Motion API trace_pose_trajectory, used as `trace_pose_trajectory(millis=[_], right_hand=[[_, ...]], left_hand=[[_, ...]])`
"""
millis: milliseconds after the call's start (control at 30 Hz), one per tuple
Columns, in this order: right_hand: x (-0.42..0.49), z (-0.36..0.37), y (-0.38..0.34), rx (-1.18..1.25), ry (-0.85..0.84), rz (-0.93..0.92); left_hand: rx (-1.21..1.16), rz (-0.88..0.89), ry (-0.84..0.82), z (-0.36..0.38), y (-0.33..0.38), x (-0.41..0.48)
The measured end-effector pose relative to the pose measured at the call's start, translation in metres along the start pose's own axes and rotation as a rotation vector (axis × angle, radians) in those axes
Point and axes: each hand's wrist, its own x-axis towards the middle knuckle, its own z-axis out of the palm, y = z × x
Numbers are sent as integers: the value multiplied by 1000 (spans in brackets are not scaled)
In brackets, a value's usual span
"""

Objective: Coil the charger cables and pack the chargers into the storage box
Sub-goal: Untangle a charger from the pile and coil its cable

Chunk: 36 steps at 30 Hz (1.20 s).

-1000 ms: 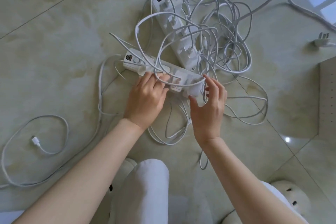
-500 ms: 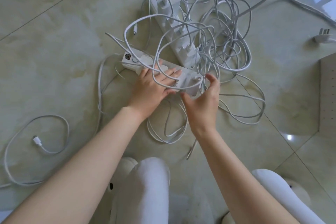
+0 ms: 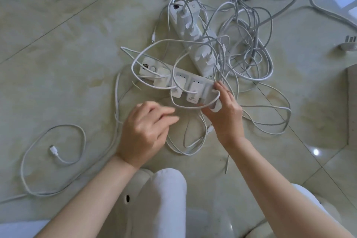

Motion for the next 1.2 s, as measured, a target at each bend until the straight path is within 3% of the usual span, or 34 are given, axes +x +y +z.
trace_pose_trajectory(millis=[100, 233, 433, 667, 1000, 1200], right_hand=[[-4, -2, -1, -56, 21, -57], [-8, -10, -3, -66, 25, -68], [19, -19, -3, 28, -294, -200], [37, -10, 2, 21, -350, -188], [45, -23, -4, -171, -577, -44], [44, -27, -14, -271, -548, 0]], left_hand=[[-68, 22, -21, -7, 8, 55], [-89, 9, -494, 13, -14, 85], [-152, -45, -771, 26, -35, 76], [-113, -72, -683, 49, -33, 89], [-102, -114, -657, 56, -34, 85], [-70, -134, -657, 54, -30, 87]])
